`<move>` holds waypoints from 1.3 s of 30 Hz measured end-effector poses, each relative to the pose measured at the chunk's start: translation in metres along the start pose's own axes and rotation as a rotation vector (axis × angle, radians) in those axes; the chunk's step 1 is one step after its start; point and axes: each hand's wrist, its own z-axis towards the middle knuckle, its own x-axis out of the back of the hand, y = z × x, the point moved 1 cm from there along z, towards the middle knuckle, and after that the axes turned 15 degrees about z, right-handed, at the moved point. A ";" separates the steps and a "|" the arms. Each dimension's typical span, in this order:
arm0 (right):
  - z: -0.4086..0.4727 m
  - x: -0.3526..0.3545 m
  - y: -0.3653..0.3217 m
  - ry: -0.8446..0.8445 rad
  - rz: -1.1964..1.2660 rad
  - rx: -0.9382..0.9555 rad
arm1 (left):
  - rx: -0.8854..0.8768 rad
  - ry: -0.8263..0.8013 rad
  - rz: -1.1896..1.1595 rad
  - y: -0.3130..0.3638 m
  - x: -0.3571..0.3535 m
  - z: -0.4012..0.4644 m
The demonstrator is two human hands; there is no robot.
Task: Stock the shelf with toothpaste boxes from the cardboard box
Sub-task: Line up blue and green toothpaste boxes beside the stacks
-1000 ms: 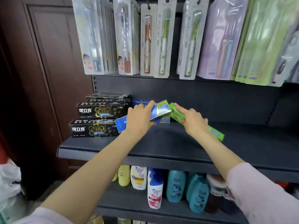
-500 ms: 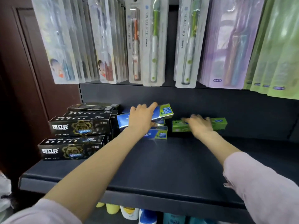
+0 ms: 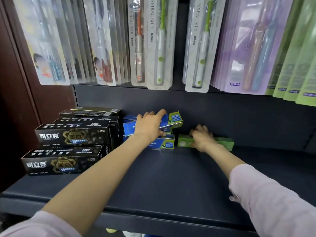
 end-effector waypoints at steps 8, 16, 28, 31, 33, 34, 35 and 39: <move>-0.019 0.008 0.009 -0.043 0.092 0.030 | -0.045 0.026 0.013 0.015 -0.003 -0.004; -0.022 0.004 0.017 -0.276 0.390 0.068 | -0.034 0.030 -0.008 0.019 -0.003 -0.006; -0.004 0.014 0.011 -0.037 0.155 0.235 | -0.001 0.014 -0.021 0.019 -0.001 -0.003; 0.005 0.005 0.012 -0.029 0.022 0.262 | 0.007 0.000 -0.016 0.016 0.000 -0.002; 0.008 0.003 0.010 -0.035 0.023 0.257 | 0.009 -0.005 -0.014 0.013 0.000 -0.001; 0.009 0.003 0.010 -0.025 0.028 0.250 | 0.009 -0.008 -0.014 0.013 0.001 0.000; 0.009 0.006 0.009 0.002 0.045 0.247 | 0.009 -0.013 -0.015 0.012 0.001 0.001; 0.010 0.024 0.009 0.114 0.305 0.209 | 0.026 -0.046 -0.048 0.018 0.002 0.003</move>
